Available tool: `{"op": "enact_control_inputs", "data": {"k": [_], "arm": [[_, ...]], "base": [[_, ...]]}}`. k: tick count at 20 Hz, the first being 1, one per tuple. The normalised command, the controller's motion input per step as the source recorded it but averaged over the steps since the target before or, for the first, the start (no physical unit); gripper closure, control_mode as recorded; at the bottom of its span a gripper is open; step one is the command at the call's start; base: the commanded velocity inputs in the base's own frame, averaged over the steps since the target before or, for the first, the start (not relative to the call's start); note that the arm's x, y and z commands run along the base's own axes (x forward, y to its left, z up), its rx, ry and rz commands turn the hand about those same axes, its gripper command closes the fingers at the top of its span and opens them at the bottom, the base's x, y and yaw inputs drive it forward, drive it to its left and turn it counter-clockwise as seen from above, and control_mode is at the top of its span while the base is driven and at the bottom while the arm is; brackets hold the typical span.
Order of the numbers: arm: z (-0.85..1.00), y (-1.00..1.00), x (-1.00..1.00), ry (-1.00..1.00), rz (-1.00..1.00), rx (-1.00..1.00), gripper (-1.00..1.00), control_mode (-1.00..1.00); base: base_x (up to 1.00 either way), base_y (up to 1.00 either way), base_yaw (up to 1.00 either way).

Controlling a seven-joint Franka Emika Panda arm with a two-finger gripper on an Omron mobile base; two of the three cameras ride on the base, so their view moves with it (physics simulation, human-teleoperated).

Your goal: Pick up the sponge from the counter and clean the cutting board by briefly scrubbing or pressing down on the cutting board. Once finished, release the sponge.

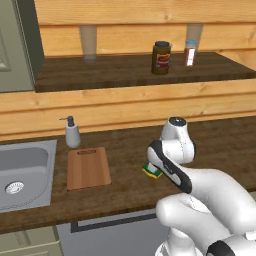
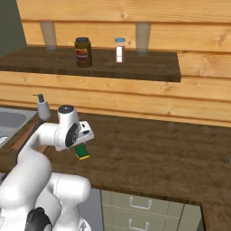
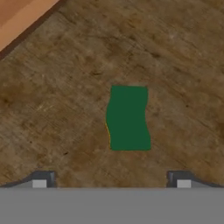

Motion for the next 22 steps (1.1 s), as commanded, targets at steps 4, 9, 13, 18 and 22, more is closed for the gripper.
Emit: {"op": "enact_control_inputs", "data": {"k": [4,9,13,18,22], "arm": [[-0.37,0.15,0.48,0.13,0.05,-0.05,-1.00,-1.00],[-0.24,0.06,0.38,0.04,0.01,-0.03,-1.00,-1.00],[-0.28,0.03,0.08,0.00,0.00,-0.01,-1.00,-1.00],[-0.35,0.07,0.00,0.07,0.00,0.02,-1.00,-1.00],[-0.29,0.05,0.00,0.01,0.00,0.00,-1.00,-1.00]], "base": [[0.00,0.00,0.00],[0.00,0.00,0.00],[0.00,0.00,0.00],[0.00,0.00,0.00],[0.00,0.00,0.00]]}}
